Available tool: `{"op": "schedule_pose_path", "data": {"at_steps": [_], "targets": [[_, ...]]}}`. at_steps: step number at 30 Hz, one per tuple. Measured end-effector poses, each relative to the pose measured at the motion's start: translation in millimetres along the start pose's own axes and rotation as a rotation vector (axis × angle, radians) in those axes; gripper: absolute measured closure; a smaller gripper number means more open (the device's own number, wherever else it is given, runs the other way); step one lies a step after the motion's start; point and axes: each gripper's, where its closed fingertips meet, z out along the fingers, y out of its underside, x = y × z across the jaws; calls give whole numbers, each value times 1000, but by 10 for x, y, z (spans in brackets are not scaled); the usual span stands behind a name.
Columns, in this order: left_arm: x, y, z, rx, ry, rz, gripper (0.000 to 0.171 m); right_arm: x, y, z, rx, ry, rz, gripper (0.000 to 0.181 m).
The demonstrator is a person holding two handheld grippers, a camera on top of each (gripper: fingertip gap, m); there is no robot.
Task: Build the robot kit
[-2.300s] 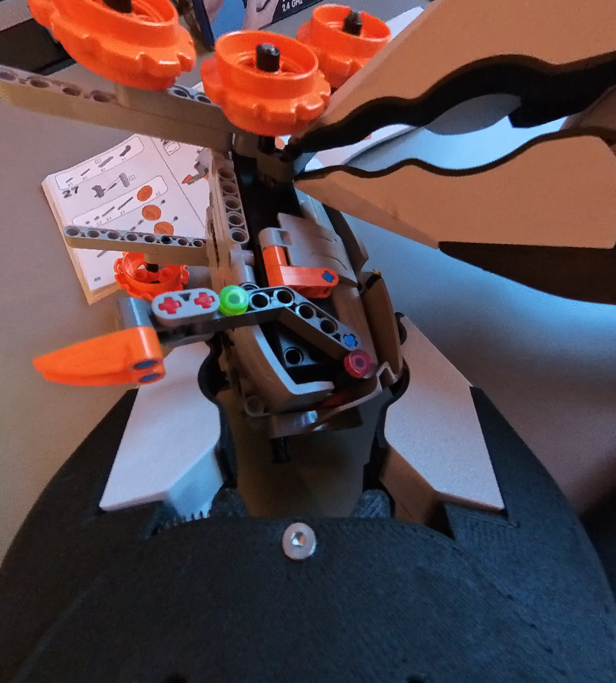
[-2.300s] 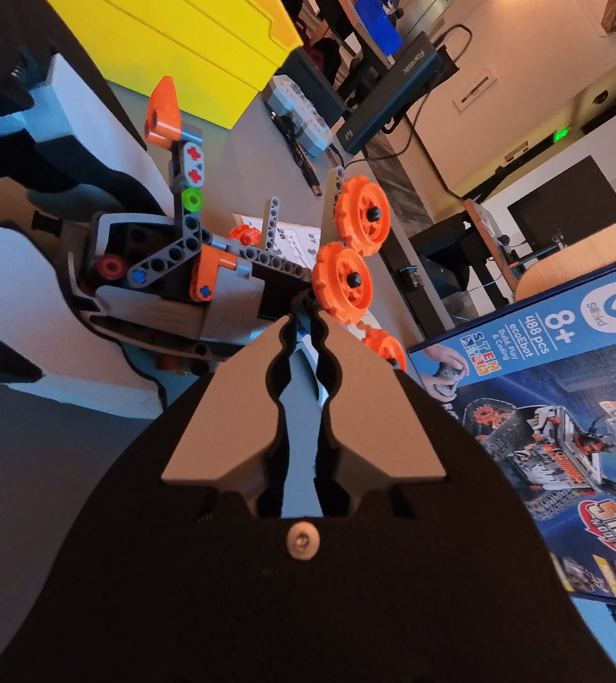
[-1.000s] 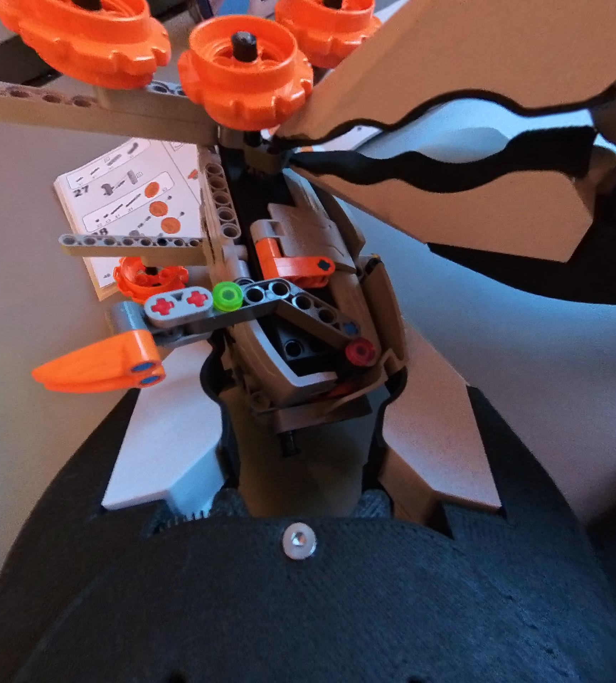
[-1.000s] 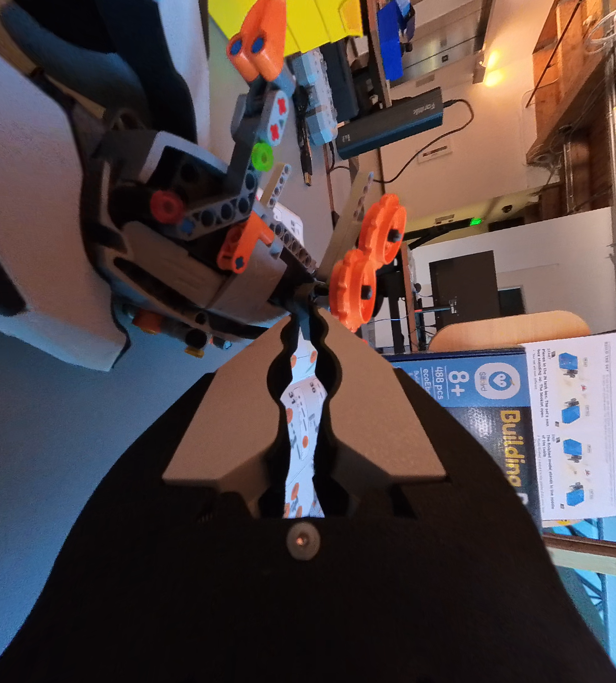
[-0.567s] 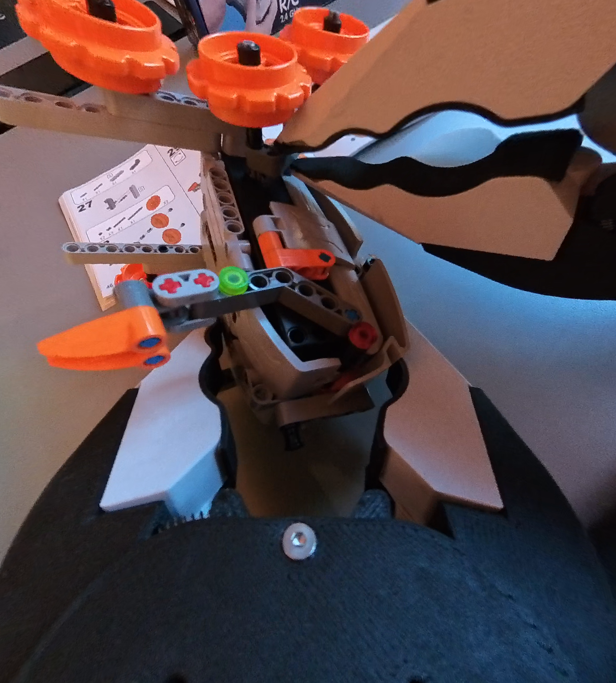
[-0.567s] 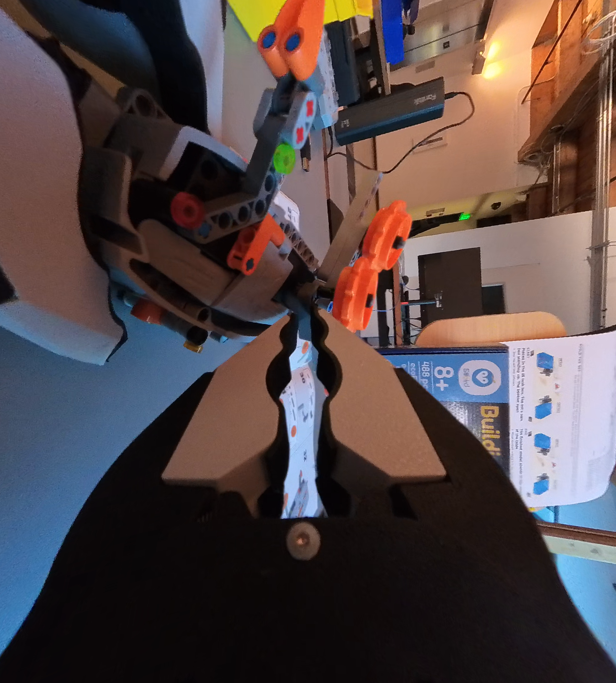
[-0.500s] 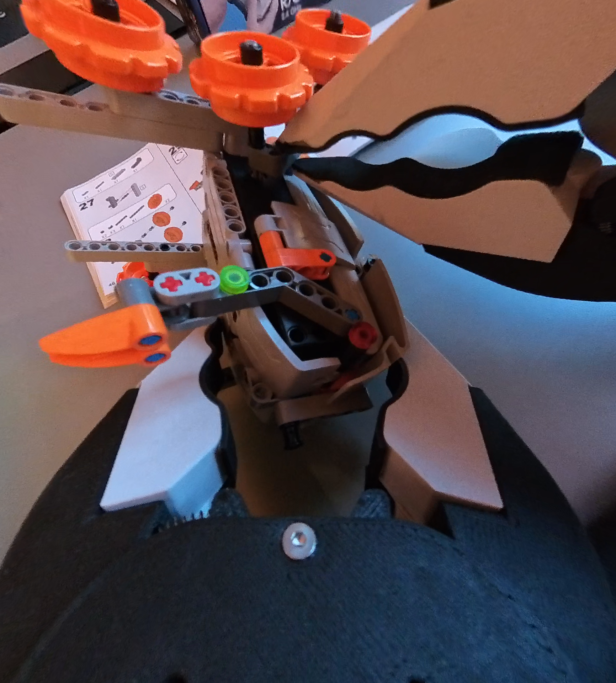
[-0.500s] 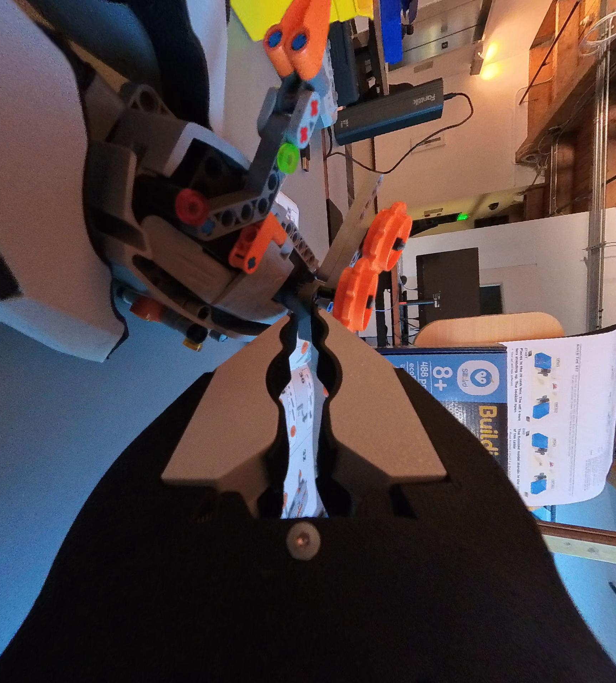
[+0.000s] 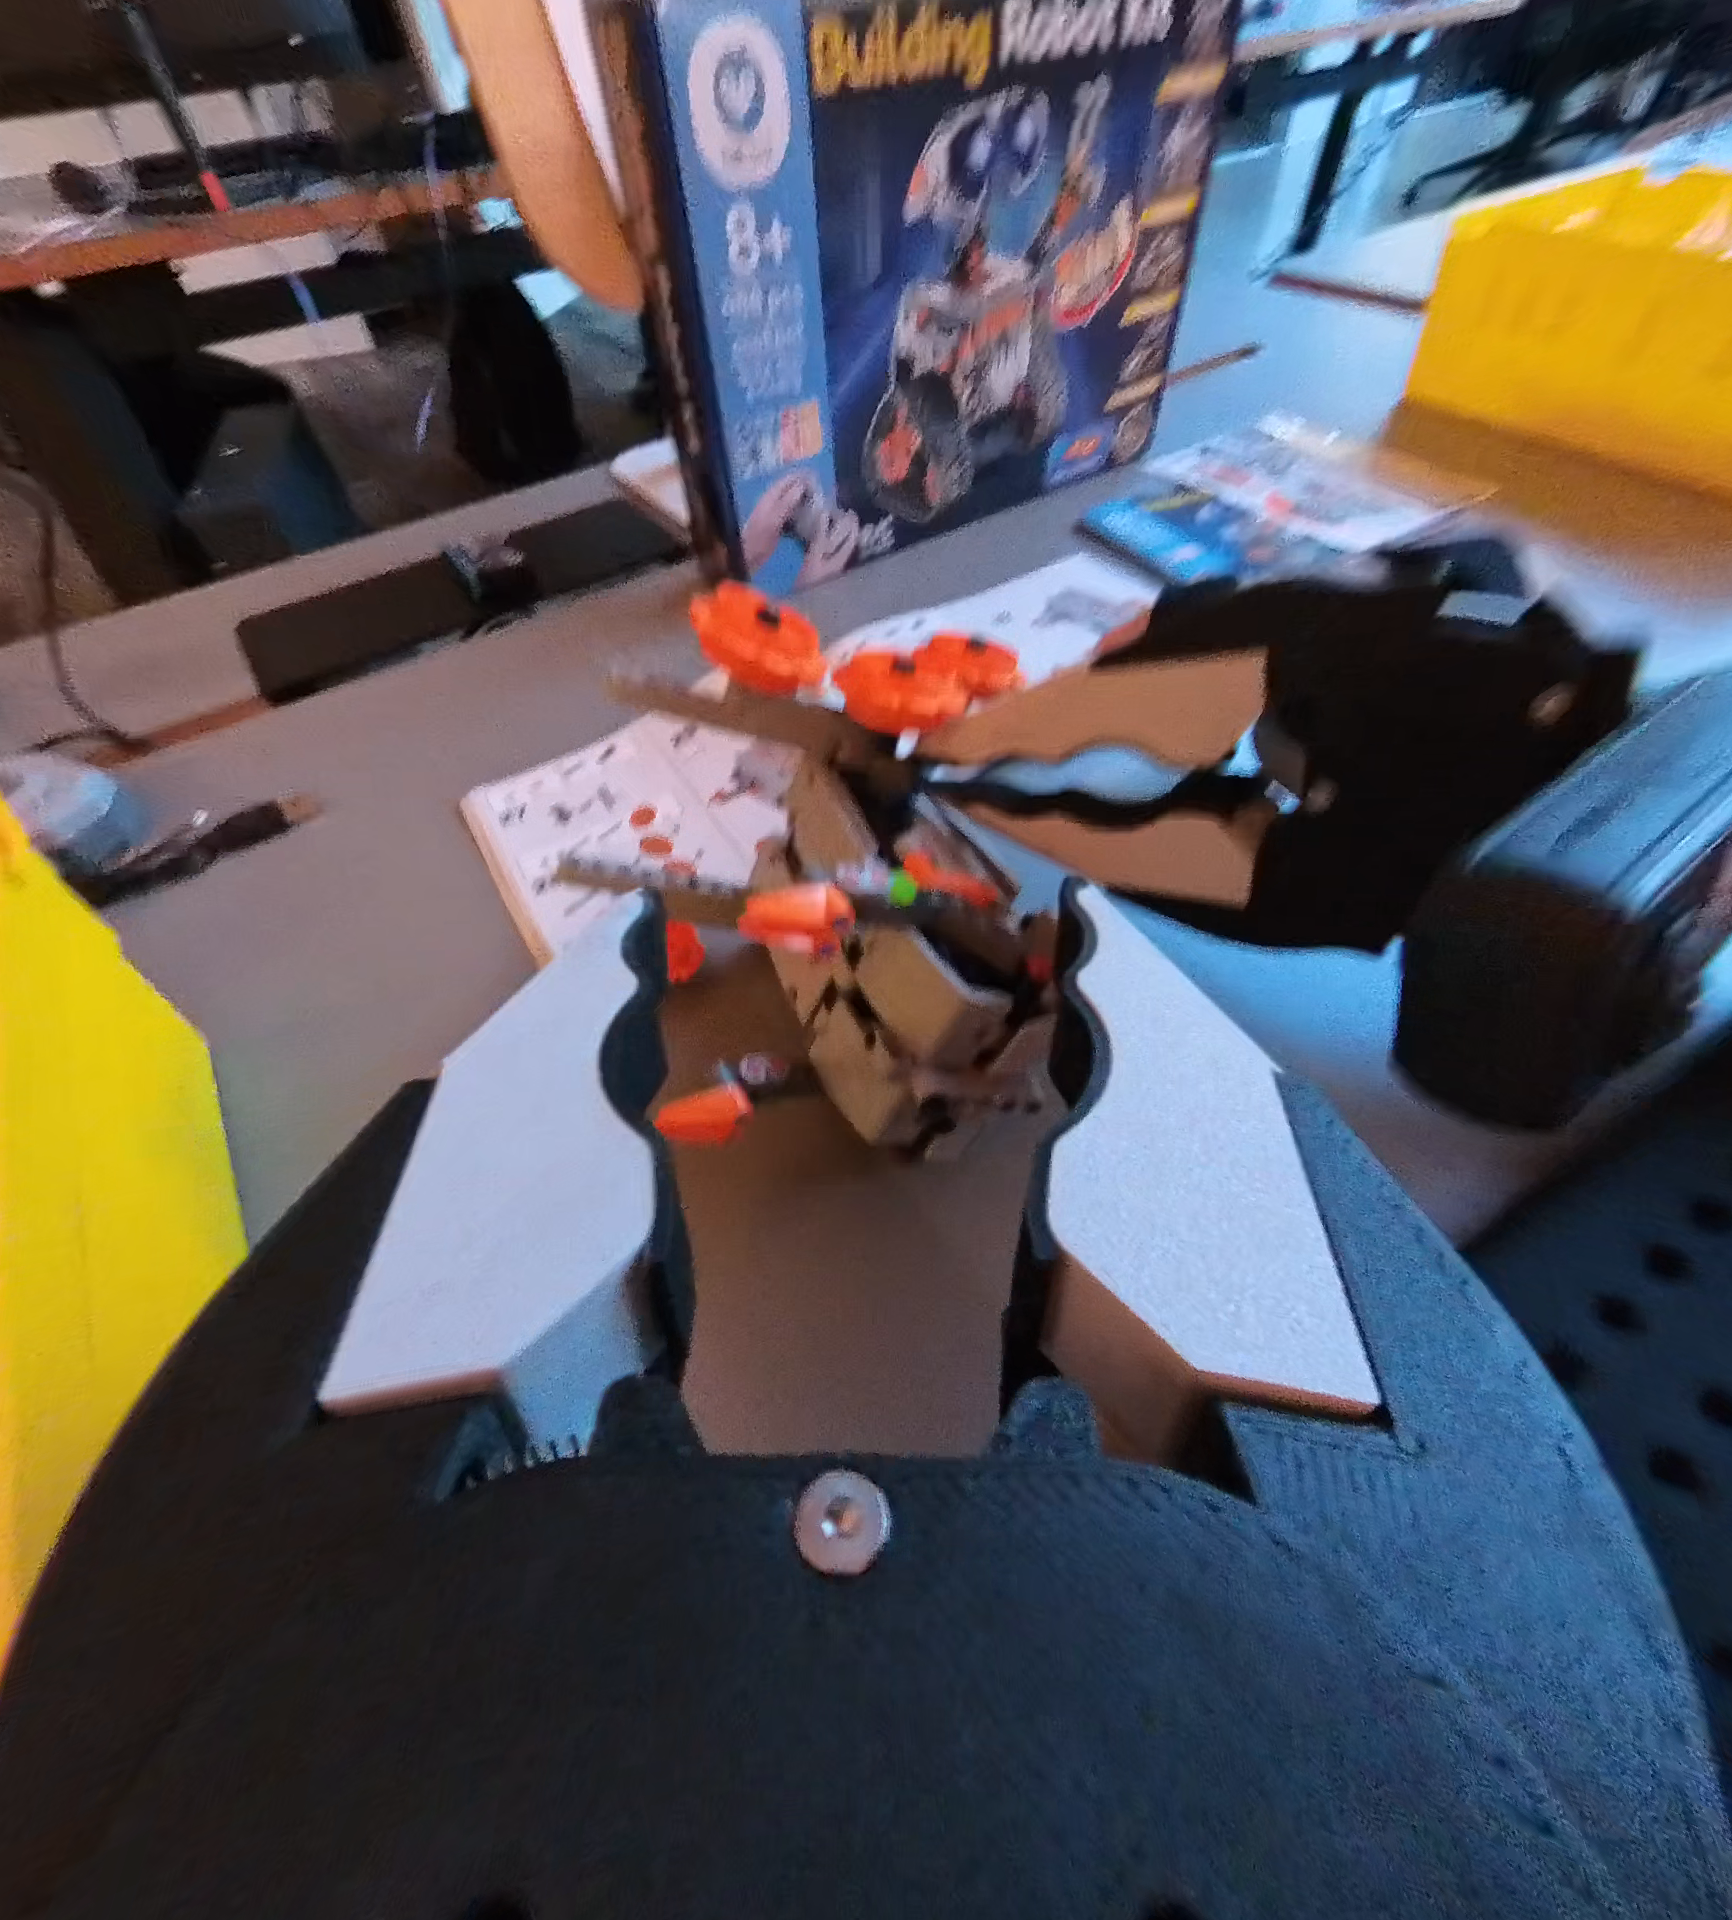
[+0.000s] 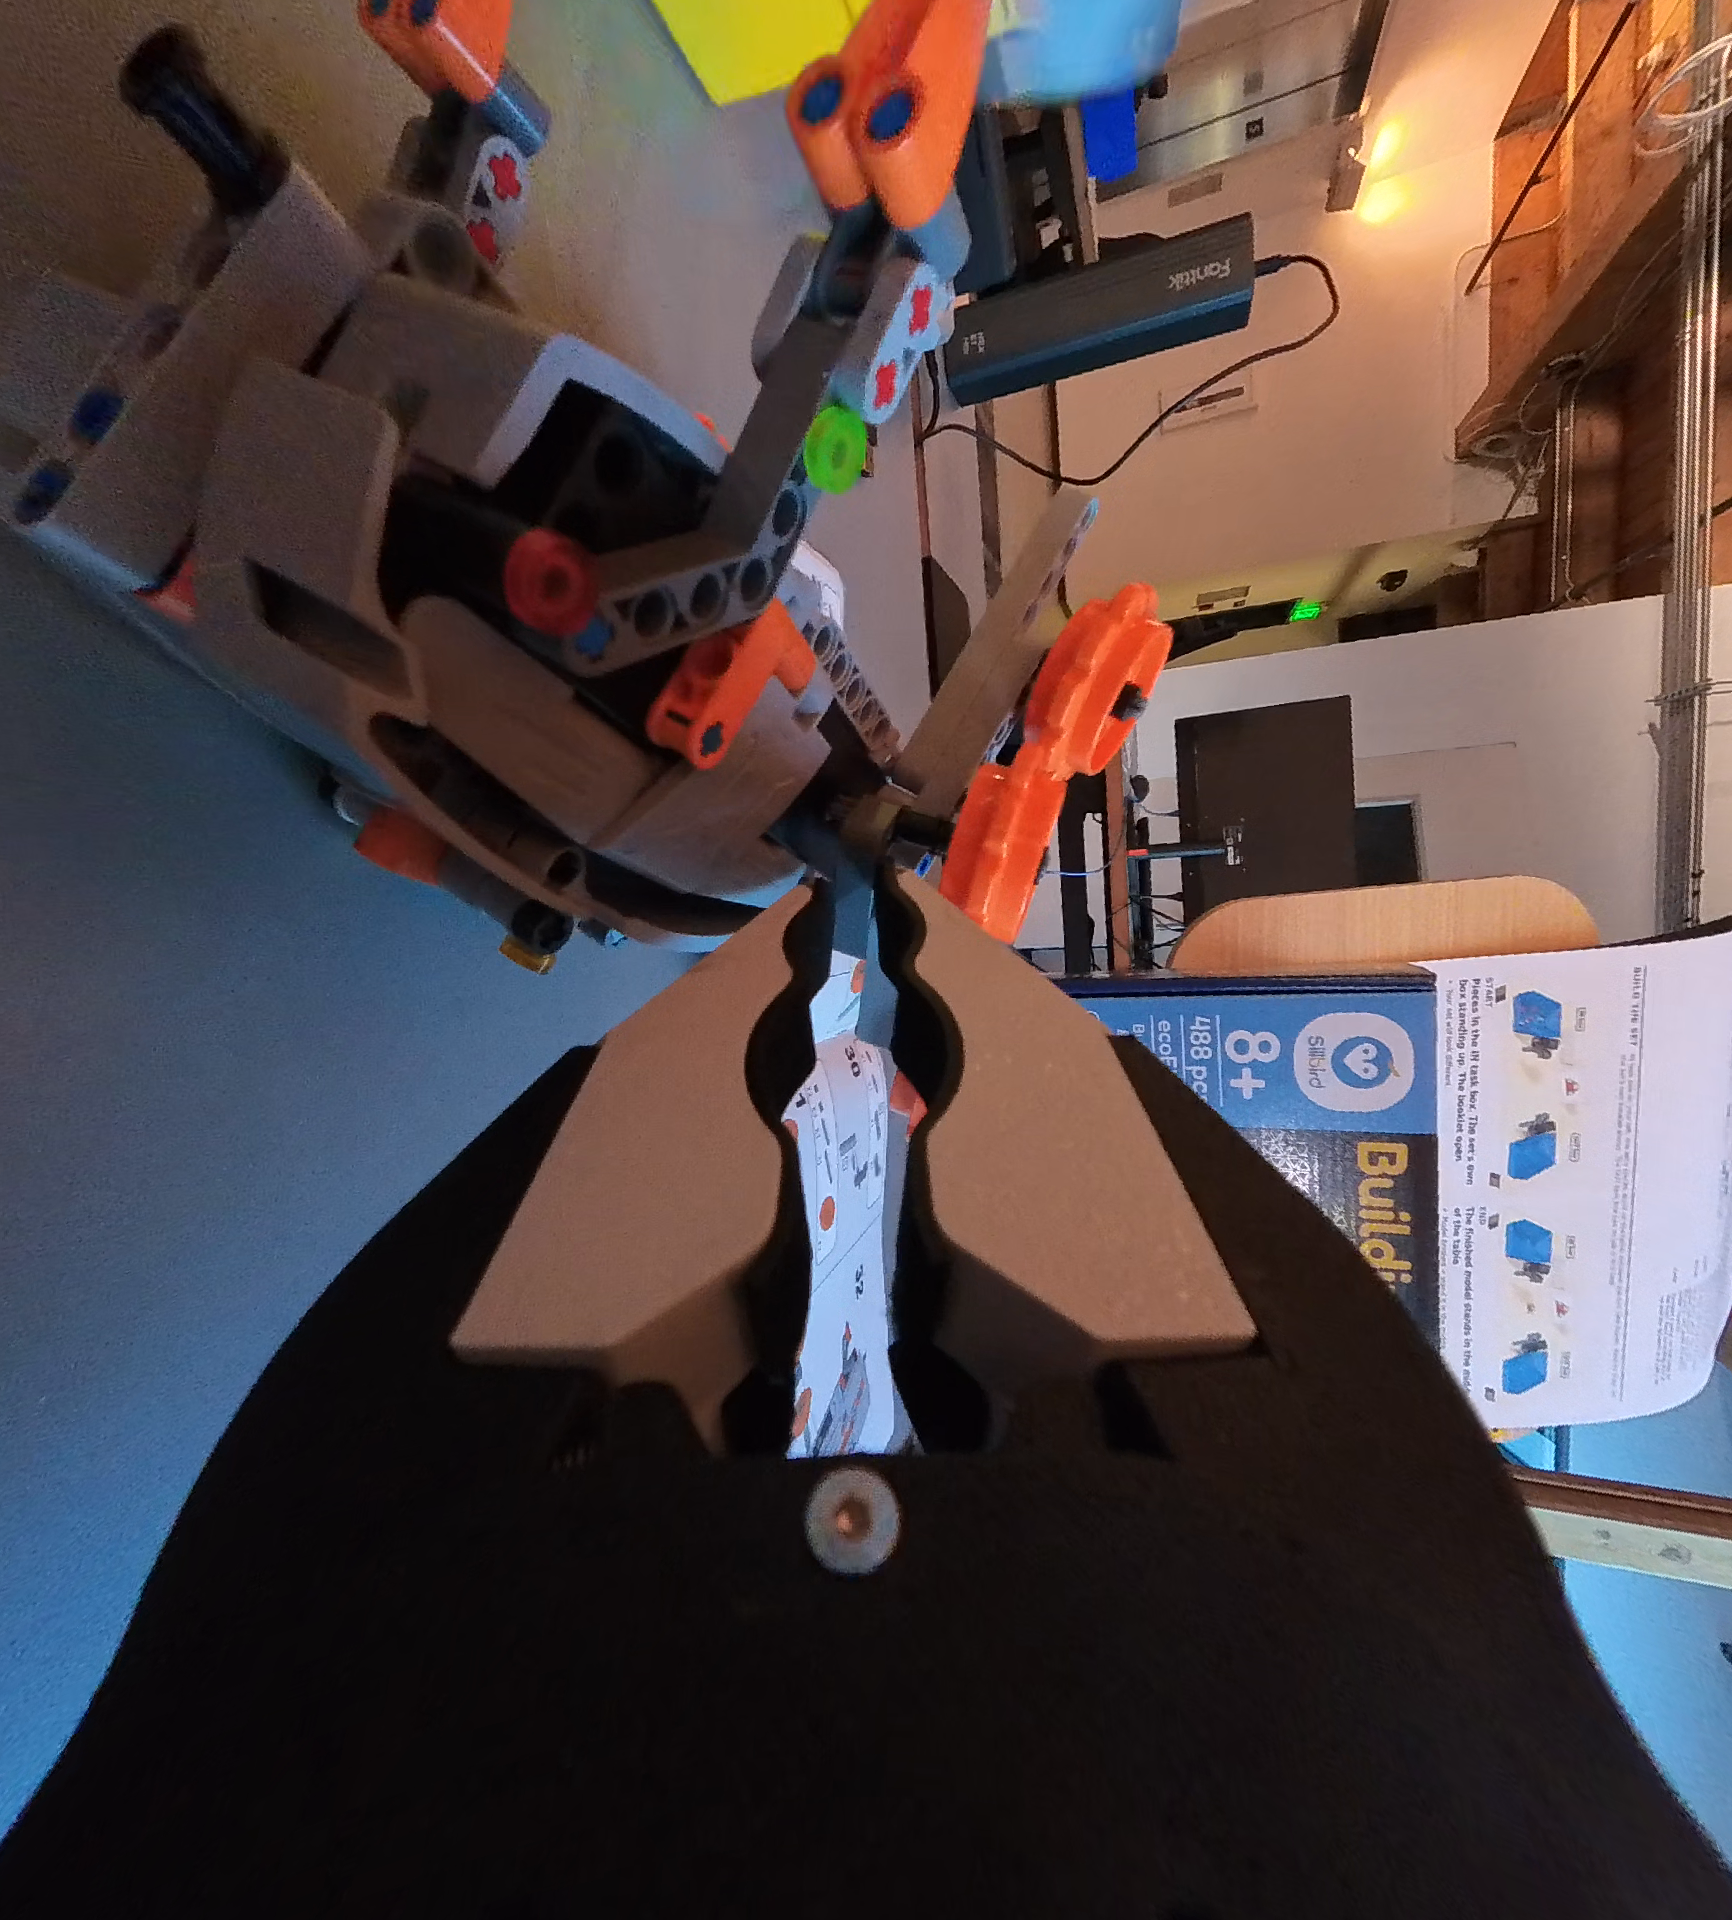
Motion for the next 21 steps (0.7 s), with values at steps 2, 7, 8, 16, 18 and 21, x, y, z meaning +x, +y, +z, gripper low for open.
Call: {"op": "schedule_pose_path", "data": {"at_steps": [2, 7, 8, 16, 18, 21], "targets": [[54, -242, 54, -7, 111, 22, 112, 0, -2, 1, 0, 5, -5, 172], [129, -446, 554, -124, 292, 378, 121, 2, -10, 7, 0, 16, -12, 172], [160, -398, 663, -179, 343, 458, 121, 3, -11, 10, 0, 19, -13, 172], [145, -13, 1045, -627, 615, 783, 126, 1, -13, 22, -2, 19, -23, 172], [155, 5, 1076, -660, 651, 763, 129, -3, 27, 33, -19, 20, -31, 172], [151, 12, 1089, -664, 673, 756, 128, -4, 33, 35, -15, 18, -28, 172]]}}
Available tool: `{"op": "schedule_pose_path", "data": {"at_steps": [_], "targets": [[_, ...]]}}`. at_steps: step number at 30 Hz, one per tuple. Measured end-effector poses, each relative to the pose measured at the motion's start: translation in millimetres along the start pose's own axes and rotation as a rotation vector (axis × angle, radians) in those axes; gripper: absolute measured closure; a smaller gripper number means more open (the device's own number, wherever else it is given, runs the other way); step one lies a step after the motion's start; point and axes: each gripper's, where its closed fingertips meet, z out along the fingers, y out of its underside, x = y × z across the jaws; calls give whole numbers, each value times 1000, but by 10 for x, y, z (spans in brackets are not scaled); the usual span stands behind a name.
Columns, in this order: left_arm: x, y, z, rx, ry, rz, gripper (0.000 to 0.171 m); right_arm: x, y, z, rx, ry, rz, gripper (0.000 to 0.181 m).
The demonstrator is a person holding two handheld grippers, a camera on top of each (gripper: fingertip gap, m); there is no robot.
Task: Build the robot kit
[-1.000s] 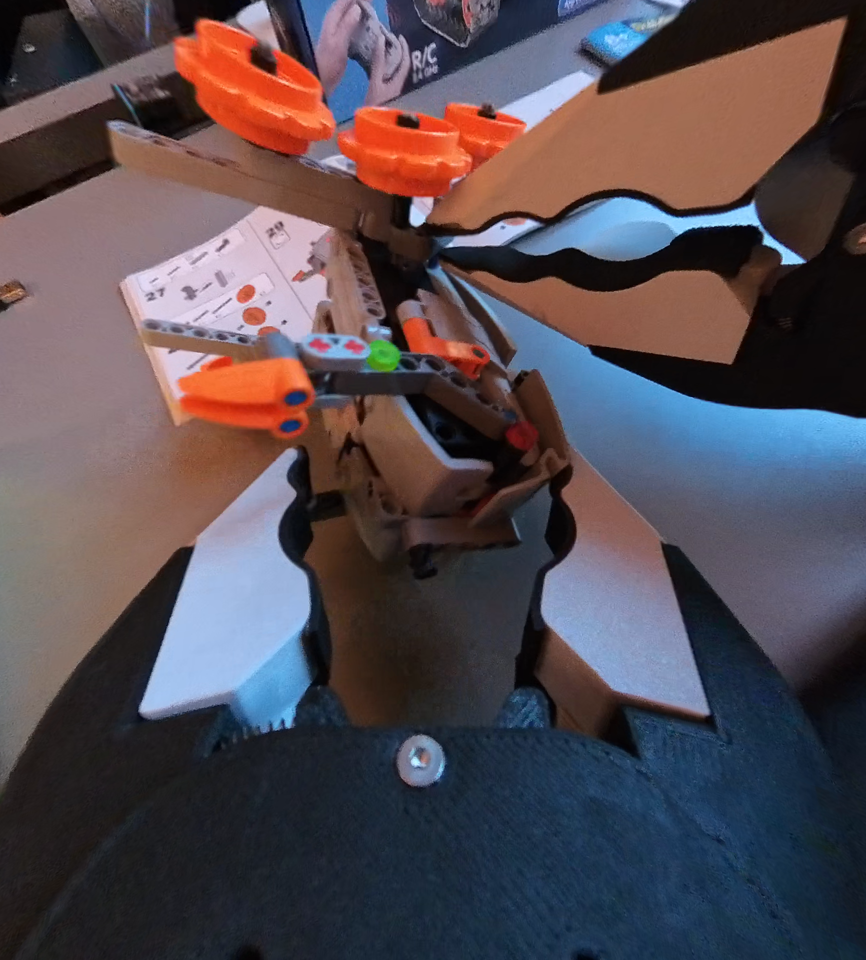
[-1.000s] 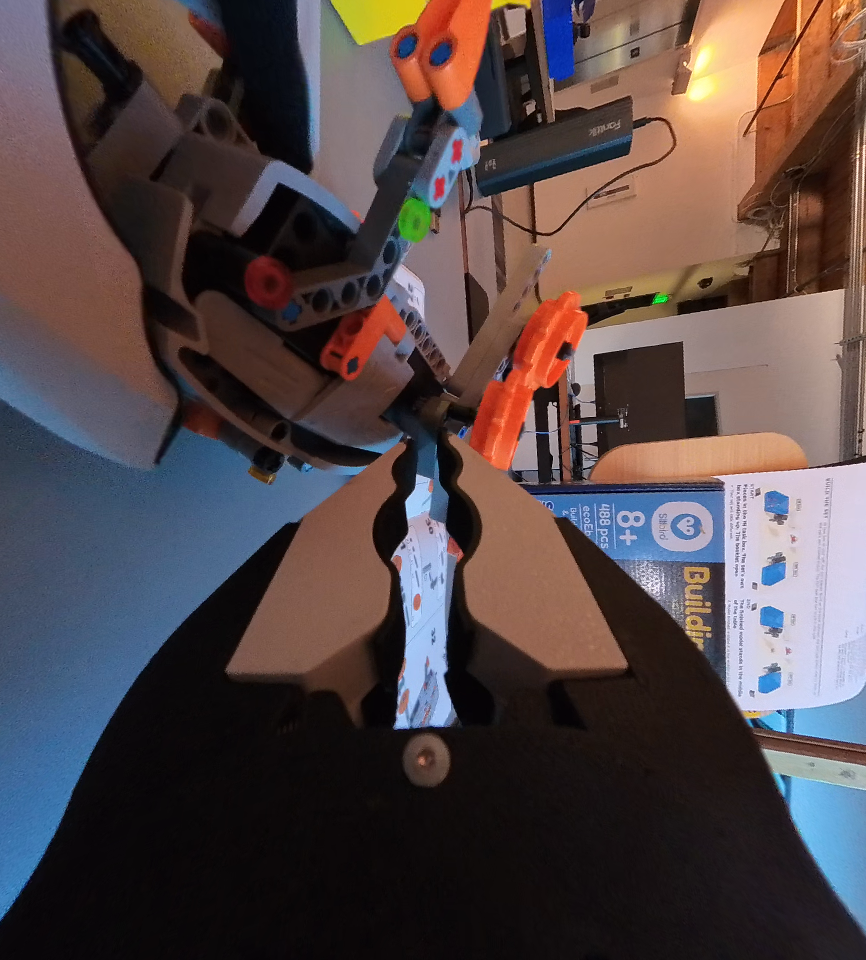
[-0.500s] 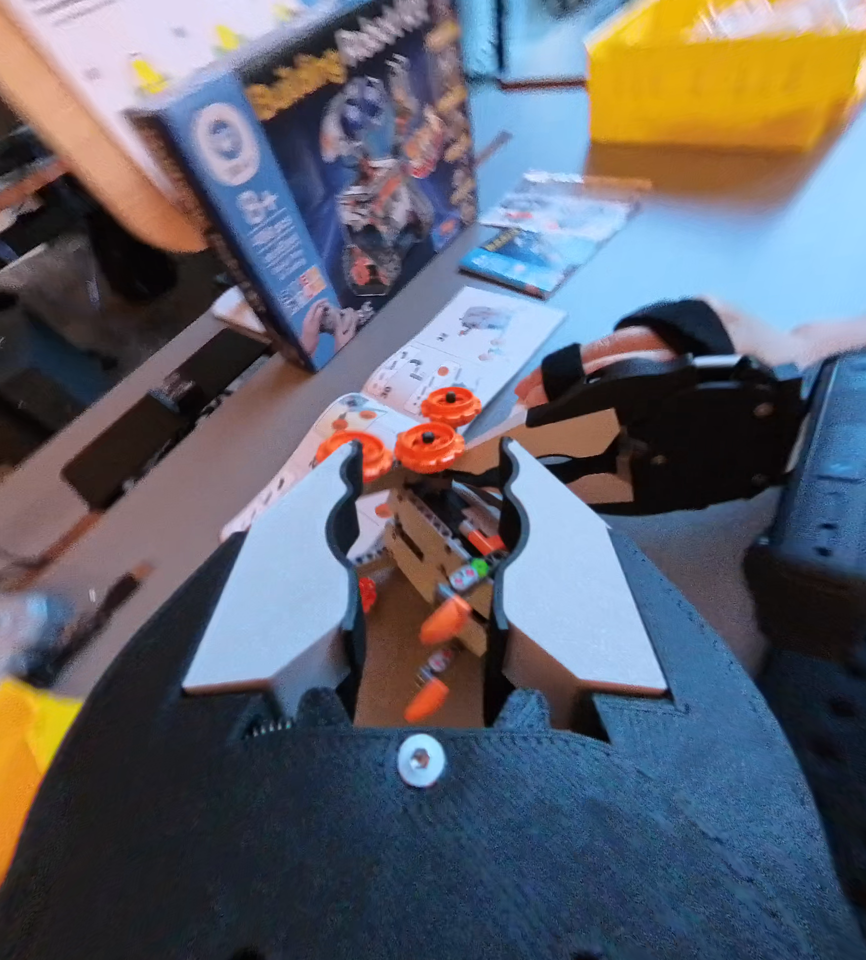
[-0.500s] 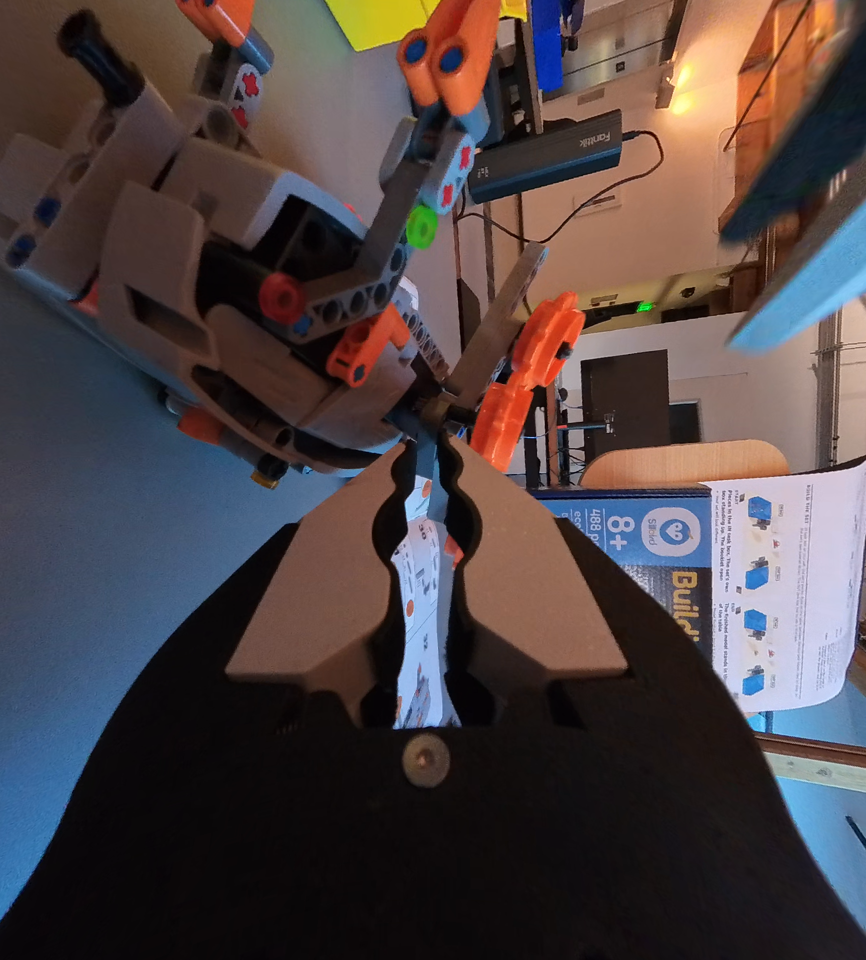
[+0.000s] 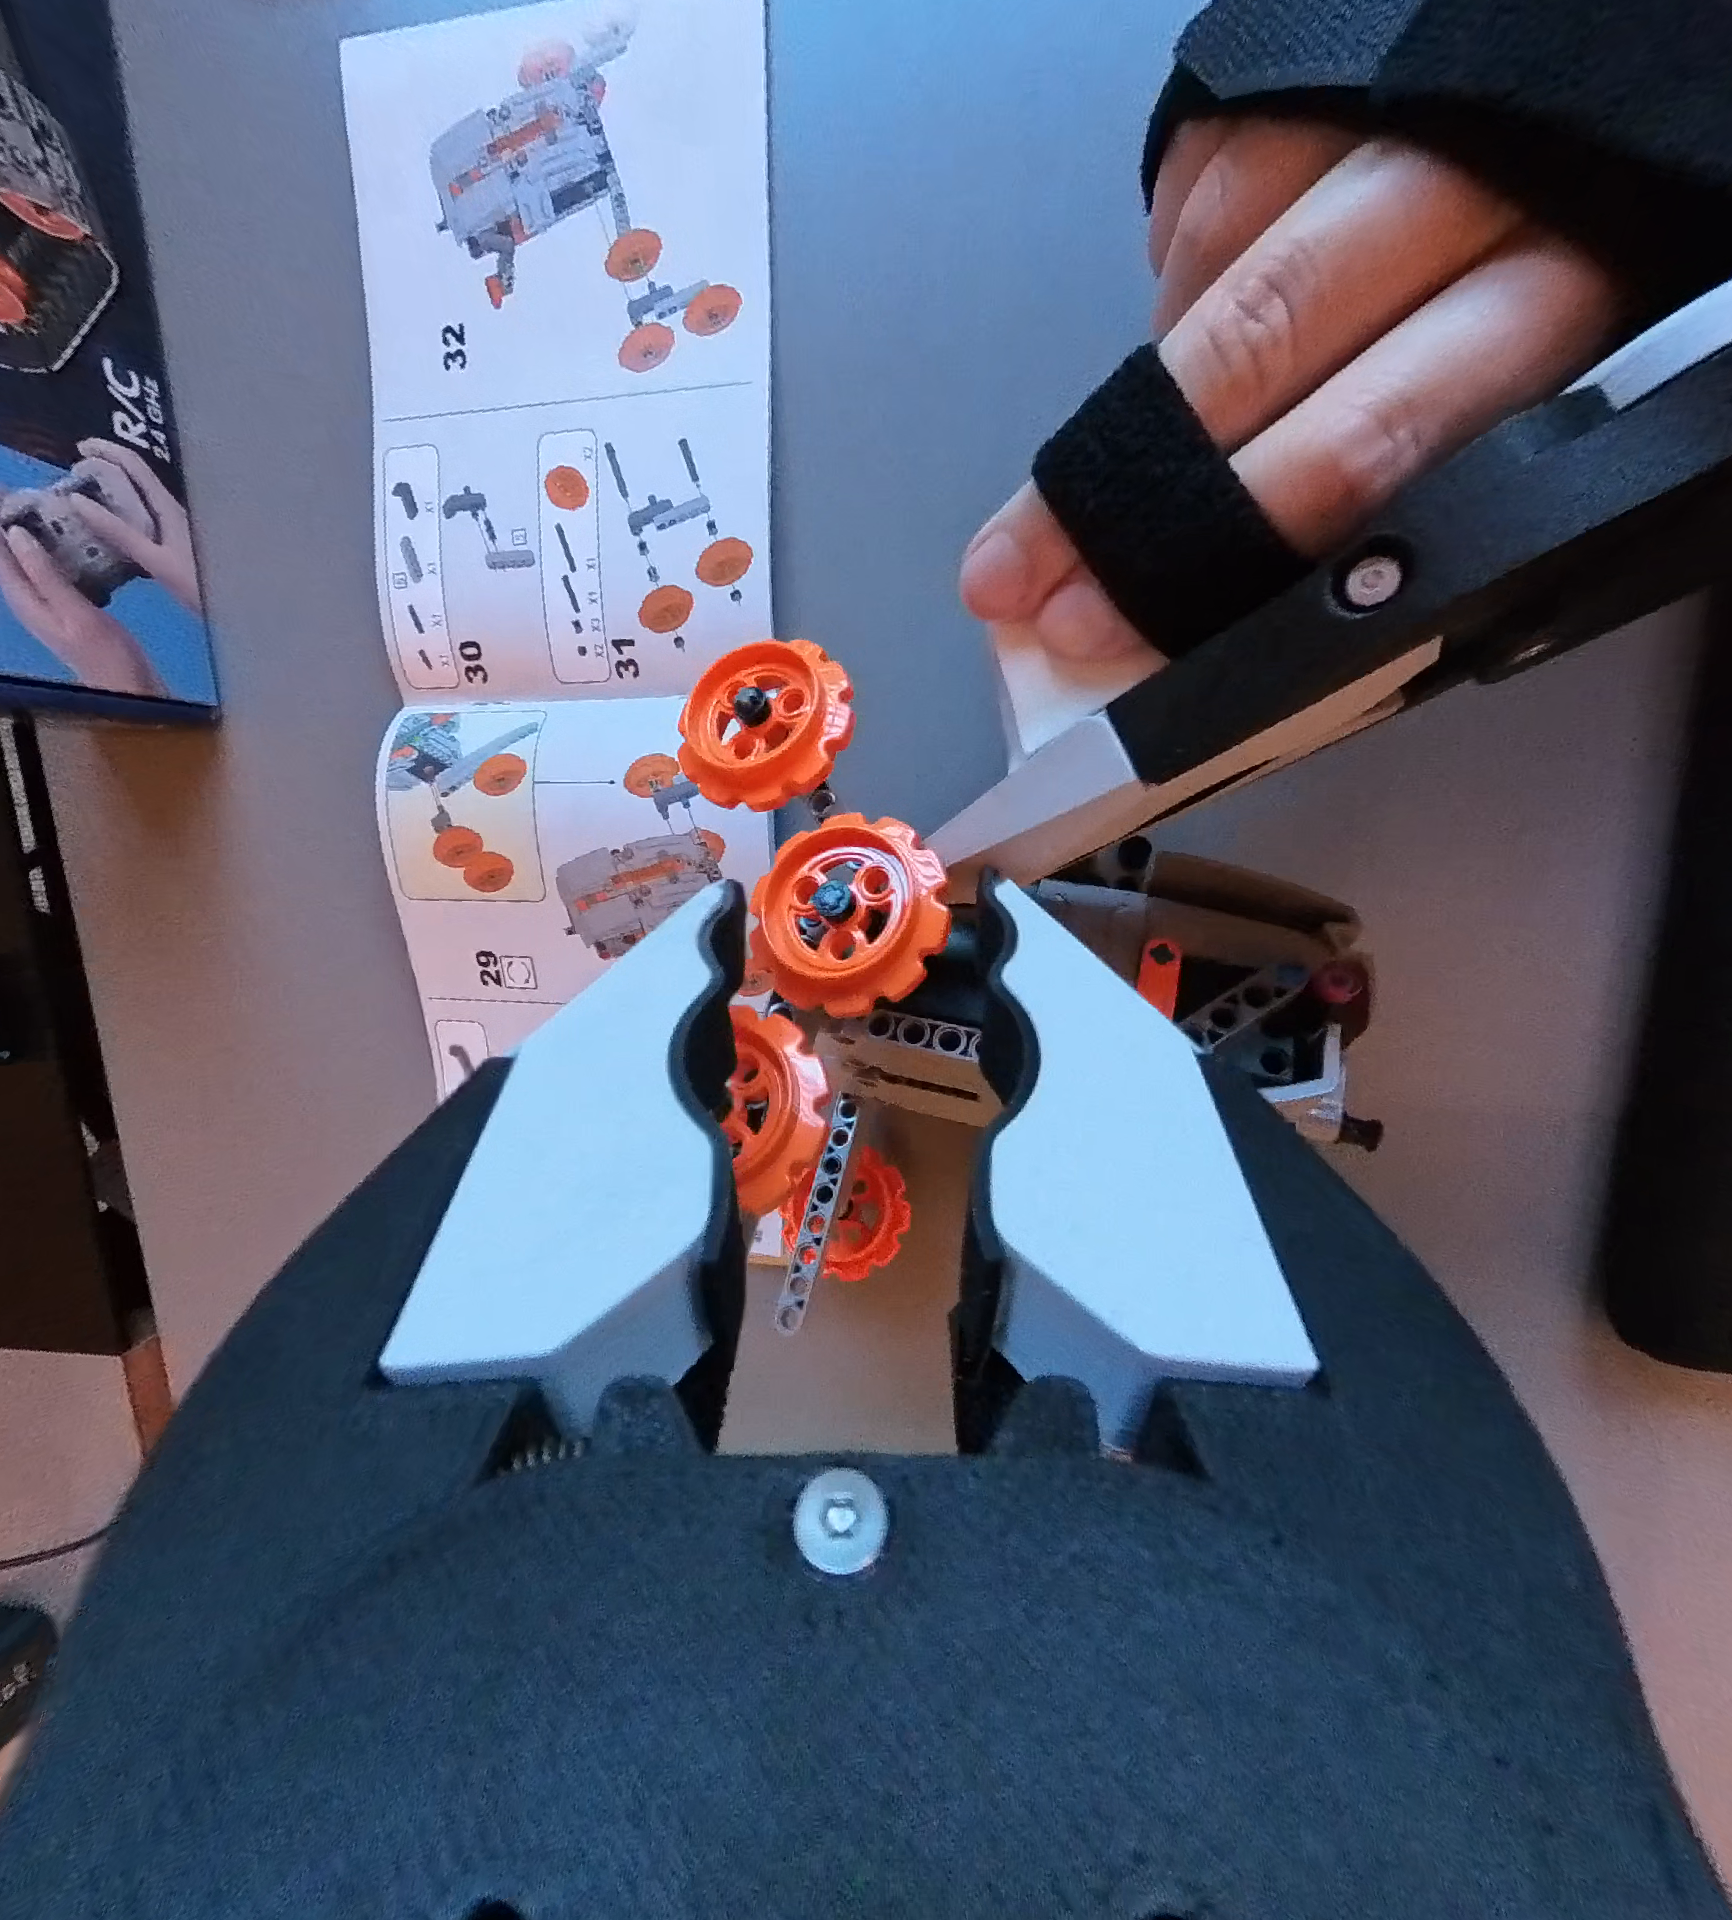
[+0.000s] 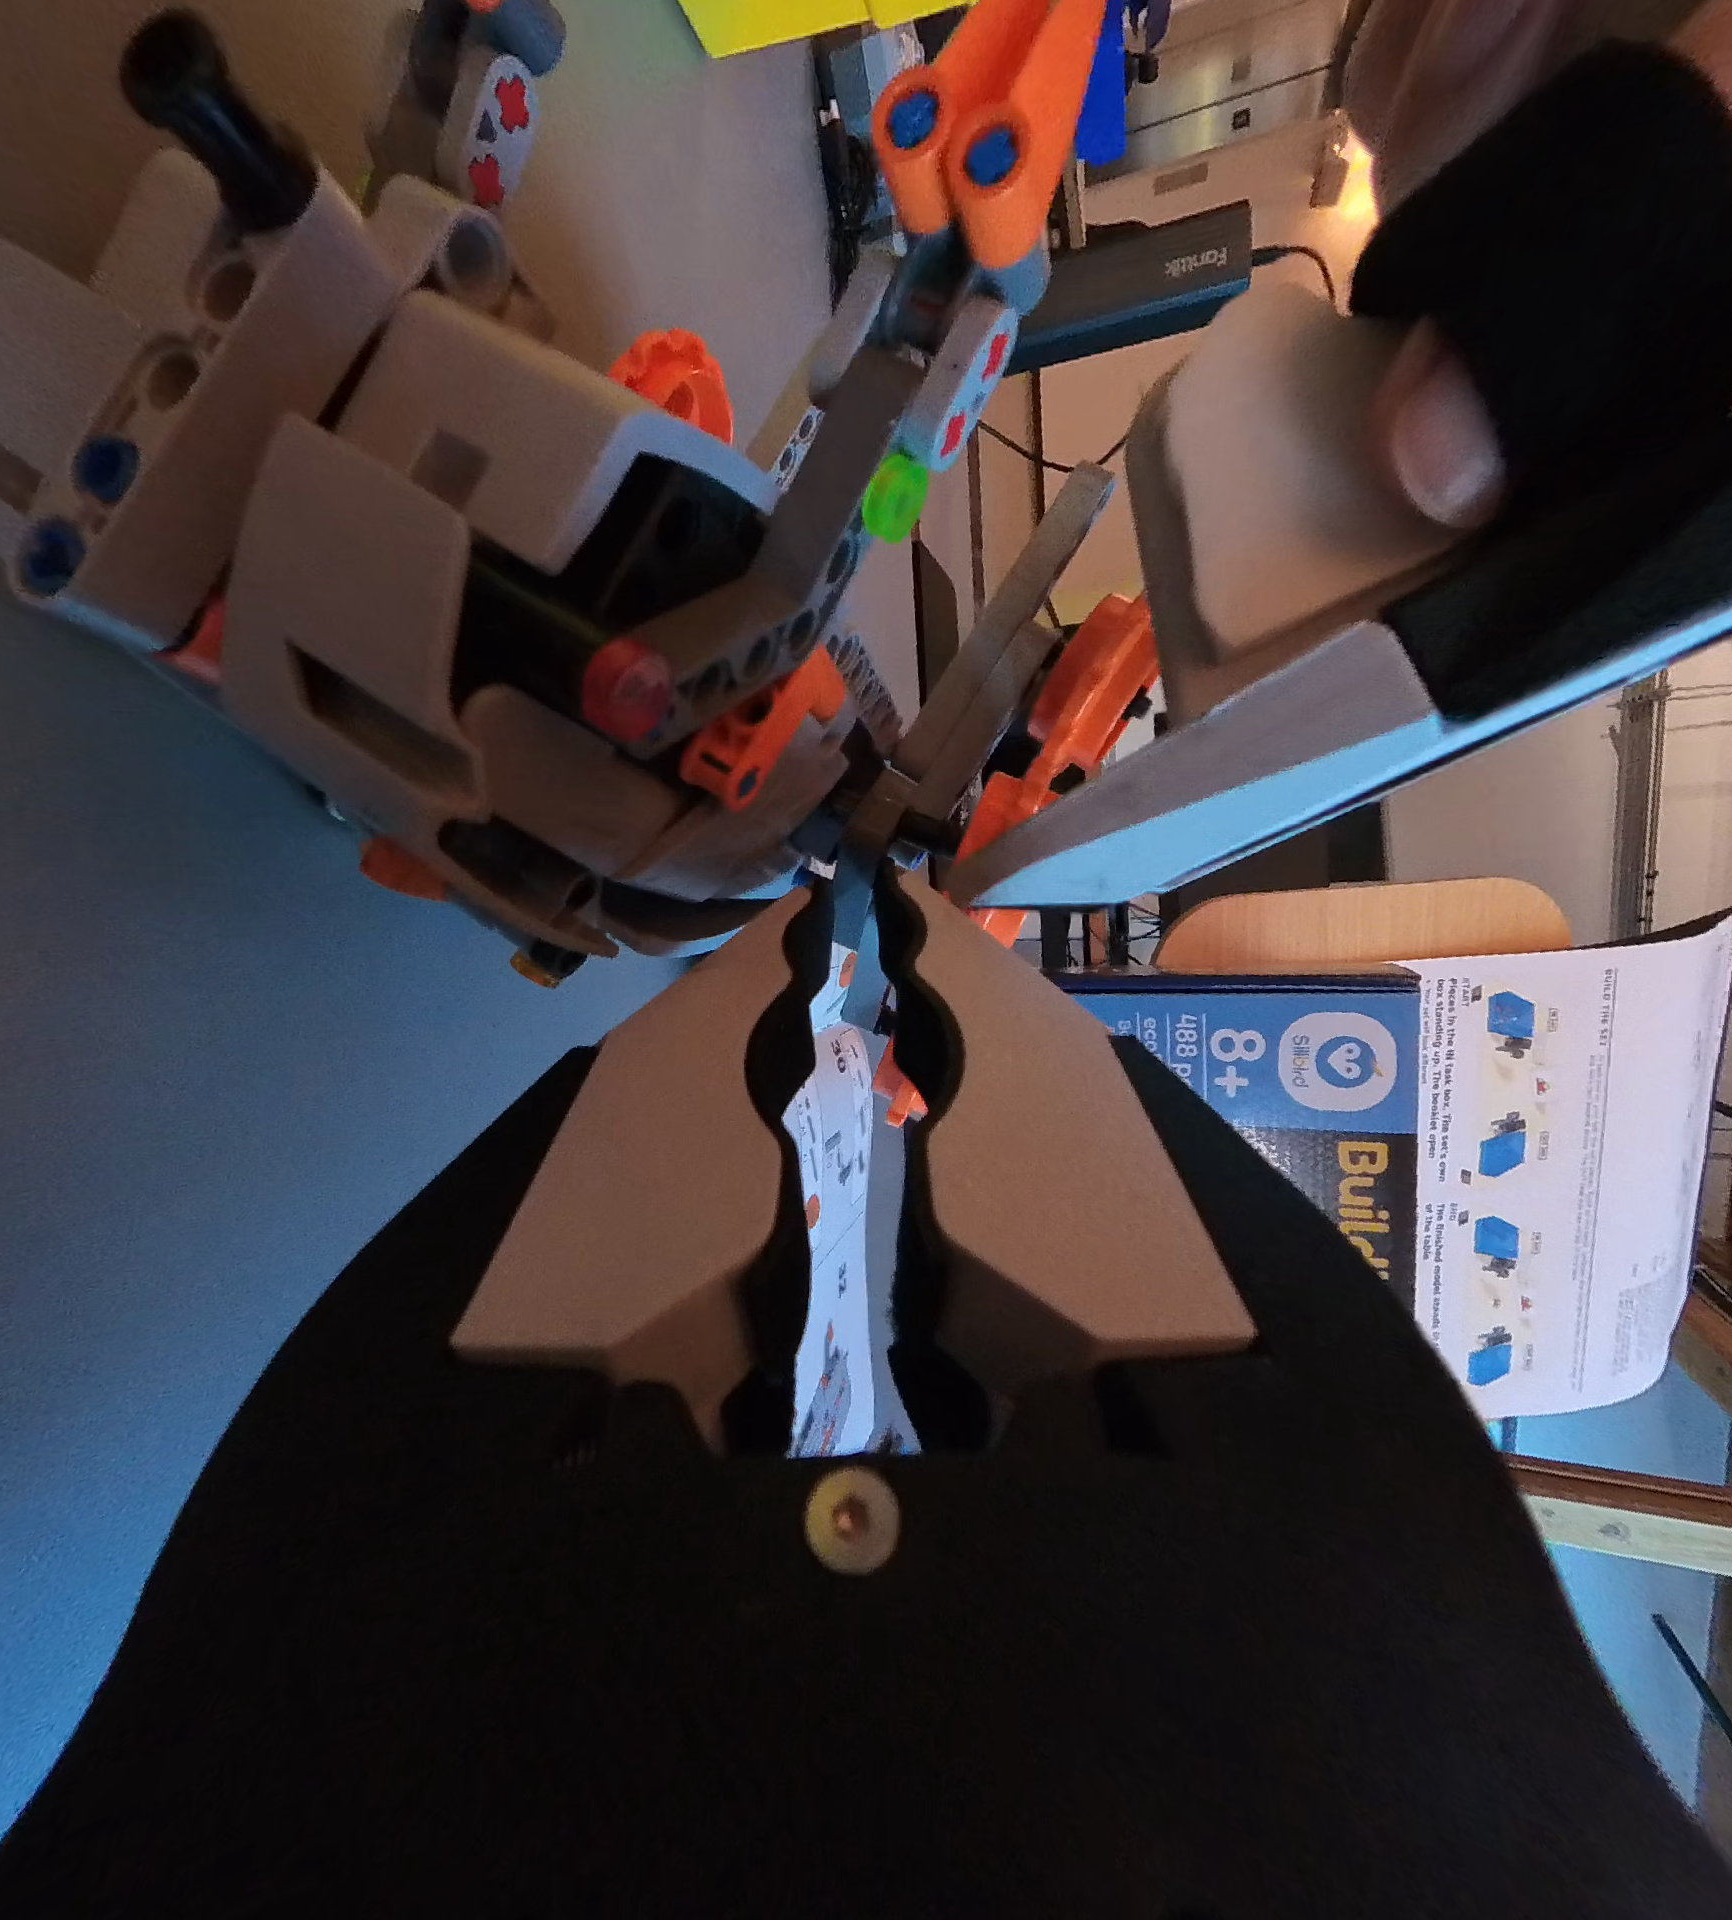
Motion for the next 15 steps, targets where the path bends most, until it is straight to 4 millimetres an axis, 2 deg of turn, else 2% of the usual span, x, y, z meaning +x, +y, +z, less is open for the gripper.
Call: {"op": "schedule_pose_path", "data": {"at_steps": [7, 10, 15], "targets": [[-5, 66, -5, -47, 53, 0, 125, 11, -46, 6, 11, 14, -20, 172], [-3, 80, -8, -74, 68, 12, 133, 15, -48, 12, 7, 22, -29, 172], [32, 119, -32, -105, 82, 34, 134, 2, -97, 8, 26, 21, -28, 171]]}}
